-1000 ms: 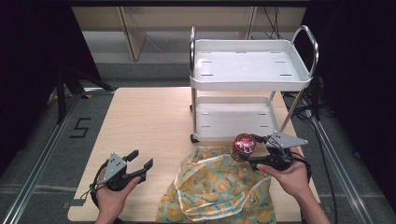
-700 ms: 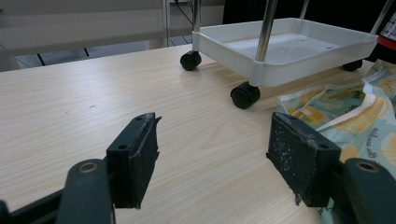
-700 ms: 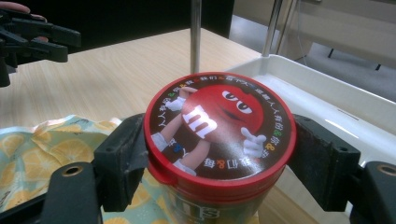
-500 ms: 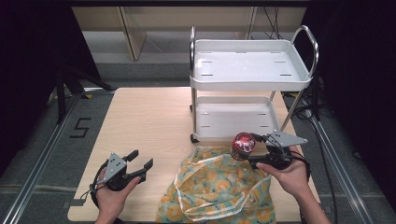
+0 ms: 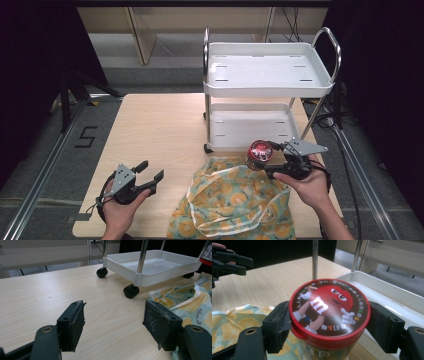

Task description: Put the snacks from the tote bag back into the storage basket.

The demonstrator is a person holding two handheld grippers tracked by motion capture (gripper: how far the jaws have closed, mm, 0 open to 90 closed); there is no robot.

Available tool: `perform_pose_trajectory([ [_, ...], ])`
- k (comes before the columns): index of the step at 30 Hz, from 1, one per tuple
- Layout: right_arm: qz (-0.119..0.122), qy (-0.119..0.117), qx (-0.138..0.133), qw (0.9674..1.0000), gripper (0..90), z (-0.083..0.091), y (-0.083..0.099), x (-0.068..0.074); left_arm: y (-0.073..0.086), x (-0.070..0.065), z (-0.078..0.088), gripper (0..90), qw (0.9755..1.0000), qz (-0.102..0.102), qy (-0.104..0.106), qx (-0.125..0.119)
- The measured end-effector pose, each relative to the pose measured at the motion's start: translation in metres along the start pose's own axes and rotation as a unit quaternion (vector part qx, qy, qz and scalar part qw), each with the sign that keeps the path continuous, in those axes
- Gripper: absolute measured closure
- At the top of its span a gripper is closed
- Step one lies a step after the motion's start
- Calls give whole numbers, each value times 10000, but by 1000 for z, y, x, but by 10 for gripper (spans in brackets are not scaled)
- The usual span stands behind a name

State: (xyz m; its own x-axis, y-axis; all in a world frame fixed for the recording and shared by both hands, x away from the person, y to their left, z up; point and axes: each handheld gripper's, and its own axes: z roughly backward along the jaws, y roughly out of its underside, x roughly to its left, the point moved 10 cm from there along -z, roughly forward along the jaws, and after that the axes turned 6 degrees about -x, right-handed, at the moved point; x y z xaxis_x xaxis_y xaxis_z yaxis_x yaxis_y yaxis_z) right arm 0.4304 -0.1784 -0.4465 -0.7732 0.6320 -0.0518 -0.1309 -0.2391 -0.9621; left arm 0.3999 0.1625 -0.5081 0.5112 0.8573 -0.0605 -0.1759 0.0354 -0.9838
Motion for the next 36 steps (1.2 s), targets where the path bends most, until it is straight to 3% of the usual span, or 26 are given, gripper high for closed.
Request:
perform_pose_trajectory([
  [4, -142, -37, 57, 9999, 262, 0, 1, 2, 0, 0, 0, 325, 10000, -3, 4, 8],
  [6, -20, -22, 21, 10000, 262, -1, 0, 0, 0, 0, 0, 325, 10000, -2, 3, 6],
  [7, -154, -56, 117, 9998, 262, 0, 1, 2, 0, 0, 0, 325, 10000, 3, -1, 1],
  [9, -109, -14, 0, 9999, 262, -2, 0, 1, 0, 0, 0, 325, 10000, 2, -2, 2],
  [14, -52, -43, 28, 10000, 261, -3, -1, 0, -1, 0, -1, 325, 10000, 5, 28, -44],
  [17, -157, -51, 53, 9999, 262, -3, -1, 1, -1, 0, -1, 325, 10000, 6, 32, -42],
  [20, -19, -8, -5, 10000, 262, -5, -3, -2, 0, 0, 0, 324, 10000, 1, -2, 3],
  [22, -101, -27, 34, 9999, 261, -5, -3, 0, 0, 0, 0, 324, 10000, -1, 6, 8],
  [24, 49, -86, 25, 9999, 262, -5, -4, -2, -1, 0, 0, 324, 10000, 4, 16, -29],
  [26, -78, -51, 41, 9999, 262, -6, -4, -2, -1, 0, 0, 324, 10000, -2, 11, -18],
  [28, -4, -12, 28, 10000, 261, -7, -4, -4, -1, 0, 0, 324, 10000, 6, 34, -42],
  [33, -111, -29, 33, 9999, 261, -8, -3, -2, -1, 1, 0, 324, 10000, -8, 8, -20],
  [36, -5, -28, 51, 10000, 262, -9, -3, -4, -1, 1, 0, 324, 10000, -4, 8, -21],
])
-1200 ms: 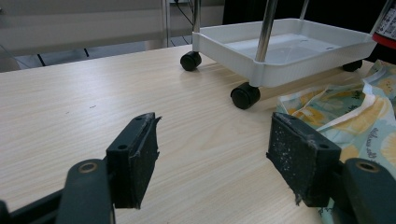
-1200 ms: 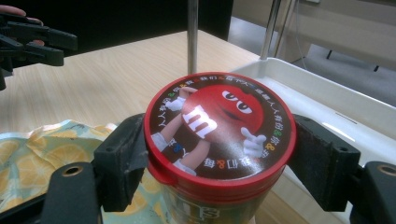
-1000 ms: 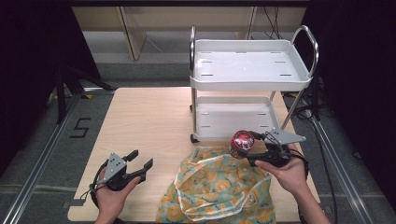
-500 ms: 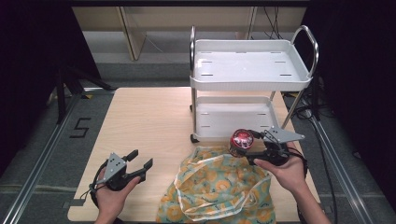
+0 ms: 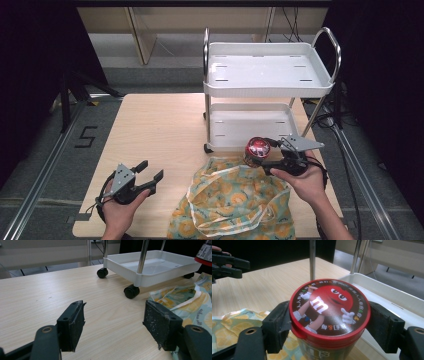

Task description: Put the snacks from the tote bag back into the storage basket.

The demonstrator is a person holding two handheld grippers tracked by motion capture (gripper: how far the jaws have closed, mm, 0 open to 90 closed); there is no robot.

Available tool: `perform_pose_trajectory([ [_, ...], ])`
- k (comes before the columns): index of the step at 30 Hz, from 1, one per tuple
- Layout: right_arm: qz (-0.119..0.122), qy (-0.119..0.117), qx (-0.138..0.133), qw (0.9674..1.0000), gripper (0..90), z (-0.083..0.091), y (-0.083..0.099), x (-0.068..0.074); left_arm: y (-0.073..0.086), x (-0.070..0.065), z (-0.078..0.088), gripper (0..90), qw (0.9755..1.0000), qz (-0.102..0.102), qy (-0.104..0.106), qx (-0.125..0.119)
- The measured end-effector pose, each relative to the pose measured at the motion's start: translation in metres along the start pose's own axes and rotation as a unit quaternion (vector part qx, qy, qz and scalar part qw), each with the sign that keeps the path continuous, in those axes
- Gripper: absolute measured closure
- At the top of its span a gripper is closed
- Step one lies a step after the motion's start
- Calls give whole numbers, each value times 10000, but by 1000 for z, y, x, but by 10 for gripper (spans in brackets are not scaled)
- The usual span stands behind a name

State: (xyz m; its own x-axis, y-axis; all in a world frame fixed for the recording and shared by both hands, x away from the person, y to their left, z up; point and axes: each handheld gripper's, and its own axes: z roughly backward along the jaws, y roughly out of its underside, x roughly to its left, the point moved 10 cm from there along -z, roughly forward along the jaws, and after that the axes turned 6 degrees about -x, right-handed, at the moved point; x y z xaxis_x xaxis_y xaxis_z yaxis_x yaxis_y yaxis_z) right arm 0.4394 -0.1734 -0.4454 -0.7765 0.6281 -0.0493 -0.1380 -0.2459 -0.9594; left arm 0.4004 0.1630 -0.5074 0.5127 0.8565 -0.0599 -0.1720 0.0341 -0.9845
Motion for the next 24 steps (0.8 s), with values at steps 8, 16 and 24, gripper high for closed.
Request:
perform_pose_trajectory([
  [8, -33, -10, -85, 10000, 262, -5, -3, 1, 0, 0, 0, 324, 10000, 5, 26, -26],
  [16, -112, -38, -3, 9999, 262, -7, -2, 3, 0, 0, 1, 324, 10000, -3, 1, 17],
  [24, -60, -36, -56, 10000, 262, -9, -3, 2, 0, 0, 1, 324, 10000, -2, 2, 15],
])
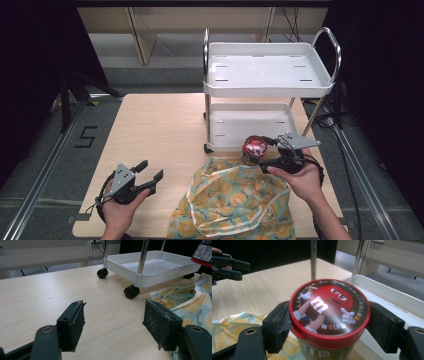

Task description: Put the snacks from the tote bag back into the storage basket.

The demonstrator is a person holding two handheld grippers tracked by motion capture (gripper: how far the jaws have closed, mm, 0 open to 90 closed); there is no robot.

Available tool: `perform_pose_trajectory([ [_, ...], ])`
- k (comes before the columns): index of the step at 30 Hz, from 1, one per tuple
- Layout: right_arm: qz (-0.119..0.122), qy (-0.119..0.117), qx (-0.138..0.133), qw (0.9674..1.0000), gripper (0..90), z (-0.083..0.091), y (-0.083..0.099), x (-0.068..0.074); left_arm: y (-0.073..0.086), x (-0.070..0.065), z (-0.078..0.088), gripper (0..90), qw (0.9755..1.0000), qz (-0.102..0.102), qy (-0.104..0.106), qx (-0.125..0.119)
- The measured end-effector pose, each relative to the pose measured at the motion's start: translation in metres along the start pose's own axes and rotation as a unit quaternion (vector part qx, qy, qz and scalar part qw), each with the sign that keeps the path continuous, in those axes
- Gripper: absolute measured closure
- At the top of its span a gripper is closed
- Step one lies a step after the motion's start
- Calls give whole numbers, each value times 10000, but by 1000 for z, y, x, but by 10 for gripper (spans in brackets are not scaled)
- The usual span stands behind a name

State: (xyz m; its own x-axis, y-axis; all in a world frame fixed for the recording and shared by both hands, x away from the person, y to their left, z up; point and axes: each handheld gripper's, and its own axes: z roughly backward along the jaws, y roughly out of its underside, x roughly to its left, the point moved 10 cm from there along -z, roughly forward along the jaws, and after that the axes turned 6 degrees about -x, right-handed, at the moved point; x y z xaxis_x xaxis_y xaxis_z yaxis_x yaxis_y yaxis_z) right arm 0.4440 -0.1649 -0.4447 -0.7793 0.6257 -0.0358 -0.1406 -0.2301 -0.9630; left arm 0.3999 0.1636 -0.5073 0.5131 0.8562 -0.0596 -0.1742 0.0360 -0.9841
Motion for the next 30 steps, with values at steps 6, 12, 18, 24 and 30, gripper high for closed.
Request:
perform_pose_trajectory([
  [6, -135, 26, -44, 9999, 262, -2, 0, 1, 0, 0, 0, 324, 10000, -4, -3, 1],
  [12, -21, 37, -50, 10000, 261, -4, -1, -2, 0, 0, 0, 324, 10000, 1, -5, -6],
  [18, -103, -43, 14, 9999, 262, -5, -2, 1, 0, 1, 0, 324, 10000, 0, -6, -7],
  [24, 4, 42, -31, 10000, 262, -6, -3, -3, -1, 1, 0, 324, 10000, -1, -14, -15],
  [30, -78, -25, 30, 10000, 262, -6, -2, -2, -1, 0, 0, 324, 10000, 1, 4, -19],
])
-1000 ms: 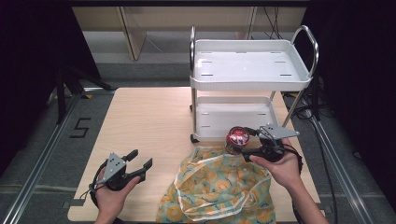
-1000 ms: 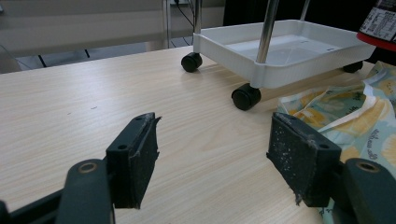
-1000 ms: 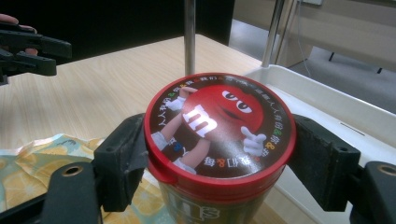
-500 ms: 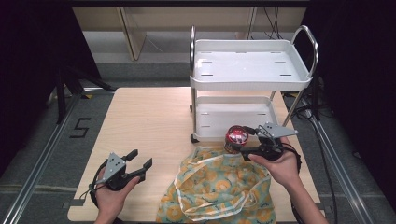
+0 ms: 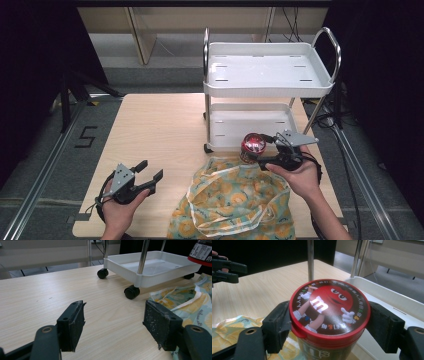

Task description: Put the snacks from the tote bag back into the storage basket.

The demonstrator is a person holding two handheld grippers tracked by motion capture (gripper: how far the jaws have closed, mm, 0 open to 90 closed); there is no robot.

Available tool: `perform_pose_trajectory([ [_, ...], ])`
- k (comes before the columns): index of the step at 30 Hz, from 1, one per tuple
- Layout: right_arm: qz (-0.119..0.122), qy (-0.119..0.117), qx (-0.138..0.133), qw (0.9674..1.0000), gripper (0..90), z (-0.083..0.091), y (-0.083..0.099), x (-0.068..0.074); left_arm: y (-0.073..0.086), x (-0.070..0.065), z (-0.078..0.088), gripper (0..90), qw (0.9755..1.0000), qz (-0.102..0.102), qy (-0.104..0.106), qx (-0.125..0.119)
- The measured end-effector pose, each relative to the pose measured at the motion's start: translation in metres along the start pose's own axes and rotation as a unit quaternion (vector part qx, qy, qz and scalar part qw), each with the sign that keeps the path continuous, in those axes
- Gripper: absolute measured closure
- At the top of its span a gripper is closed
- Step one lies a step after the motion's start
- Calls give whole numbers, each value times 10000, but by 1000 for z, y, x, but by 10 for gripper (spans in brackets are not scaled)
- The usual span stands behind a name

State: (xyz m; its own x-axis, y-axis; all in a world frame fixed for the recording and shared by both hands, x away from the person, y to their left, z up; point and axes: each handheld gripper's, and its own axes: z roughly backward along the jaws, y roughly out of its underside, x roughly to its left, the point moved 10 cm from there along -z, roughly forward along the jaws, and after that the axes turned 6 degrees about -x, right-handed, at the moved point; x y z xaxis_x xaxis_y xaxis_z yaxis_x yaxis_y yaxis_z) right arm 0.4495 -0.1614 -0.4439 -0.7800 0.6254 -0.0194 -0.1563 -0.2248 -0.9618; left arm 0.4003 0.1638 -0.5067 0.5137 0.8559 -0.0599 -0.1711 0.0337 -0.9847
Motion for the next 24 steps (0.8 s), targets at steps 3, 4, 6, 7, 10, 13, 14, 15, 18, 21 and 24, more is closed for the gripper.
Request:
perform_pose_trajectory([
  [3, 61, 57, -99, 9999, 262, -2, -2, -1, 0, 0, 0, 324, 10000, -3, -12, 10],
  [4, 25, -17, 7, 10000, 262, -1, 0, 0, 0, 0, 0, 324, 10000, -3, -12, 10],
  [6, 64, 38, -40, 10000, 262, -2, -2, -1, 0, 0, 0, 324, 10000, -4, -12, 10],
  [7, 67, 86, -110, 9999, 262, -3, -3, -2, 0, 0, 0, 324, 10000, -1, -13, 7],
  [10, 14, 6, 8, 10000, 262, -4, -2, 0, 0, 1, 1, 324, 10000, -2, -20, 2],
  [13, -35, 26, -13, 10000, 262, -5, -3, 1, 0, 1, 1, 324, 10000, -5, -22, -1],
  [14, -43, 63, -81, 9999, 262, -6, -5, 1, 0, 1, 0, 324, 10000, -5, -22, -3],
  [15, 79, 72, -103, 9999, 262, -6, -6, -2, 0, 1, 0, 324, 10000, -3, -17, -2],
  [18, 41, 78, -103, 9999, 261, -7, -6, -1, 0, 1, 1, 324, 10000, -6, -21, 1],
  [21, -8, -8, -37, 10000, 262, -7, -4, 1, -1, 1, 0, 324, 10000, -1, -25, -7],
  [24, 26, 2, -26, 10000, 262, -8, -4, 0, -1, 1, 0, 324, 10000, -1, -25, -10],
])
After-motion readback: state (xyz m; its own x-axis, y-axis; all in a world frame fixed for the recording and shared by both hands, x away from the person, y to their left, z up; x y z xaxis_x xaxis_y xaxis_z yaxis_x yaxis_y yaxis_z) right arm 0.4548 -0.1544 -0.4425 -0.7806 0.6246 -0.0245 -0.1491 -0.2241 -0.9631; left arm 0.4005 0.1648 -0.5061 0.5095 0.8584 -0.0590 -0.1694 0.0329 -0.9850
